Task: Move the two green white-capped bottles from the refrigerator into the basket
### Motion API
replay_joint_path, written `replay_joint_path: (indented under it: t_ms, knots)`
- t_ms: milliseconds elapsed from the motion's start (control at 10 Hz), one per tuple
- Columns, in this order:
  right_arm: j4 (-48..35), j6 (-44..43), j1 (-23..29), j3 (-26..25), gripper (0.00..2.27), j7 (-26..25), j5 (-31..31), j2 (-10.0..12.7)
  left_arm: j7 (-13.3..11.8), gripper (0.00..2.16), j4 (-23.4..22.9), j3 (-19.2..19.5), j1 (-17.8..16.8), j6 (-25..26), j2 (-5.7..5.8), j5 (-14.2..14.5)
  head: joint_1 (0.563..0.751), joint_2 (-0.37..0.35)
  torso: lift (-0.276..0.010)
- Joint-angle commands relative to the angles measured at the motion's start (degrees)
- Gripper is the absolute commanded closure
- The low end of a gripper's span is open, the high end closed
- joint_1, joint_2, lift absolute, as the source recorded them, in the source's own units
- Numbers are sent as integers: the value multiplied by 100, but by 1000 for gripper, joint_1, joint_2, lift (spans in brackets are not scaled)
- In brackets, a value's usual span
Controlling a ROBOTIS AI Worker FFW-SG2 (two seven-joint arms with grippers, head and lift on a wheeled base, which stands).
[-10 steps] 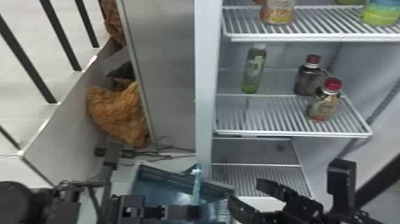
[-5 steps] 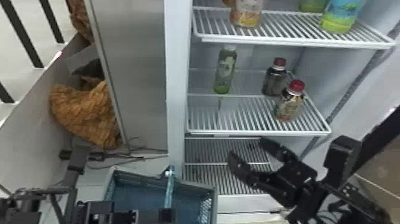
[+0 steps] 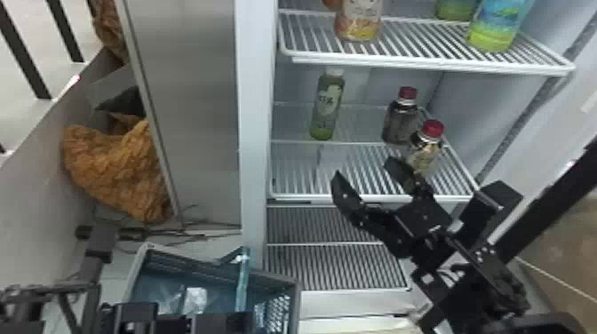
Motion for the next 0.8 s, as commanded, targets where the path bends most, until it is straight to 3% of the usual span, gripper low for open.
replay_joint_path:
  t_ms: [0, 700]
  knots:
    - [329, -500, -231, 55, 41, -146, 212, 55, 0, 1193, 0, -30, -16, 3, 0, 9, 695, -136, -263]
    - [1412, -809, -1116, 238, 15, -541, 440, 46, 0, 1193, 0, -98, -59, 3, 35, -48, 695, -154, -263]
